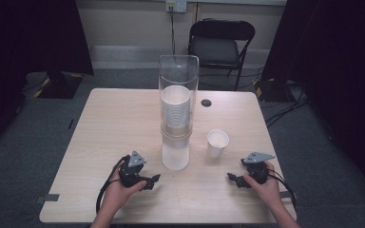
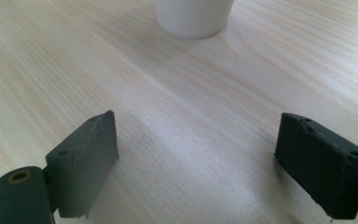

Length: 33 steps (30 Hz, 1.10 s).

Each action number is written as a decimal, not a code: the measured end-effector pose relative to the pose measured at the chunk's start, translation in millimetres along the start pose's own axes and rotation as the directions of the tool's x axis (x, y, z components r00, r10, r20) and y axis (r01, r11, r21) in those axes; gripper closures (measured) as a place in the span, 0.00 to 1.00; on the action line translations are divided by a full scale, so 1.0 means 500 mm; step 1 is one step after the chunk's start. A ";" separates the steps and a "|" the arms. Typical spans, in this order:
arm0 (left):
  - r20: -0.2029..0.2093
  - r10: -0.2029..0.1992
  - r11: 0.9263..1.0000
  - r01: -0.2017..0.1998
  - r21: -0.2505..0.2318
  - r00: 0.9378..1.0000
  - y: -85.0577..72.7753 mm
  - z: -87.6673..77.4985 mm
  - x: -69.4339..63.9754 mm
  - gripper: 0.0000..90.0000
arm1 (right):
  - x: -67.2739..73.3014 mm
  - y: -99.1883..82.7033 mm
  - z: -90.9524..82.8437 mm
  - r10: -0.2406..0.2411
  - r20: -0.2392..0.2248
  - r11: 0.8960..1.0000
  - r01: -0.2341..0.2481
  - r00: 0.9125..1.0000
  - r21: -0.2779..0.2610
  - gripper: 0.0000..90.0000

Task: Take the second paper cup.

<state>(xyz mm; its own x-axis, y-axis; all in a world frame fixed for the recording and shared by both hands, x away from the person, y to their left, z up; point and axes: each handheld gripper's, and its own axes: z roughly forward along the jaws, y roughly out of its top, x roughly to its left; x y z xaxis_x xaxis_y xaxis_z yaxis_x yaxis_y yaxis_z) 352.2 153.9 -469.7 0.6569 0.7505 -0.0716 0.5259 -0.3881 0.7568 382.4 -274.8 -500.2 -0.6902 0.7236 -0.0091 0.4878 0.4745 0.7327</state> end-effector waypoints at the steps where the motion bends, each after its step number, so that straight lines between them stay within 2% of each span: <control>1: 0.001 0.012 1.000 -0.012 0.000 1.000 0.012 0.004 -0.002 0.18 | 0.000 0.000 0.000 -0.001 0.000 1.000 0.001 1.000 0.000 0.14; 3: 0.006 0.009 1.000 -0.009 0.003 1.000 0.018 0.006 -0.004 0.18 | 0.000 0.000 0.000 -0.001 -0.001 1.000 0.001 1.000 -0.001 0.14; 9: 0.007 0.013 1.000 -0.013 -0.006 1.000 0.061 0.015 -0.008 0.18 | 0.000 0.000 0.000 -0.001 -0.001 1.000 0.001 1.000 -0.001 0.14; 11: 0.011 0.003 1.000 -0.003 -0.013 1.000 0.066 0.015 -0.007 0.18 | 0.000 0.000 0.000 0.000 0.000 1.000 0.000 1.000 0.000 0.14; 12: 0.007 -0.018 1.000 0.018 -0.024 1.000 0.076 0.019 -0.007 0.18 | 0.000 0.000 0.000 -0.001 -0.001 1.000 0.001 1.000 -0.001 0.14; 14: 0.005 -0.024 0.999 0.024 -0.026 1.000 0.082 0.019 -0.007 0.18 | 0.000 0.000 0.000 -0.001 0.000 1.000 0.001 1.000 0.000 0.14; 17: 0.023 -0.056 0.995 0.058 -0.076 0.998 0.099 0.023 -0.007 0.18 | 0.000 0.000 0.000 0.000 -0.002 1.000 0.000 1.000 -0.001 0.14; 19: 0.029 -0.074 0.994 0.076 -0.083 0.997 0.108 0.027 -0.007 0.18 | 0.000 0.000 0.000 0.000 -0.002 1.000 0.000 1.000 -0.001 0.14; 21: 0.014 -0.071 0.995 0.072 -0.070 0.997 0.121 0.037 -0.009 0.18 | 0.000 0.000 0.000 0.000 -0.001 1.000 0.000 1.000 -0.001 0.14; 22: 0.013 -0.080 0.994 0.081 -0.076 0.997 0.125 0.040 -0.011 0.18 | 0.000 0.000 0.000 0.000 -0.001 1.000 0.000 1.000 0.000 0.13; 24: 0.008 -0.073 0.994 0.073 -0.077 0.997 0.133 0.044 -0.012 0.18 | 0.000 0.000 0.000 -0.001 -0.002 1.000 0.001 1.000 0.000 0.13; 26: 0.012 -0.091 0.991 0.092 -0.098 0.996 0.138 0.048 -0.014 0.18 | 0.000 0.000 0.000 -0.001 -0.002 1.000 0.001 1.000 0.000 0.13; 30: -0.001 -0.085 0.992 0.084 -0.099 0.996 0.145 0.054 -0.012 0.18 | -0.001 0.000 0.000 -0.002 -0.003 1.000 0.002 1.000 0.001 0.13; 31: 0.010 -0.098 0.989 0.099 -0.110 0.995 0.150 0.057 -0.013 0.19 | -0.001 0.000 0.000 -0.003 -0.005 1.000 0.003 1.000 0.001 0.13; 33: 0.005 -0.091 0.989 0.091 -0.117 0.996 0.157 0.060 -0.015 0.20 | -0.001 0.000 0.000 -0.003 -0.005 1.000 0.003 1.000 0.001 0.13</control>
<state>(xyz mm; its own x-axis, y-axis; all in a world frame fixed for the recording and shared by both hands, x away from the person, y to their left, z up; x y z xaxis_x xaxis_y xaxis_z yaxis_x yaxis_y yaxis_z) 404.5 101.9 -429.4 0.6092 0.7798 -0.1439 0.5165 -0.2525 0.8182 382.9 -275.1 -500.2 -0.6943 0.7197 -0.0081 0.4860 0.4771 0.7322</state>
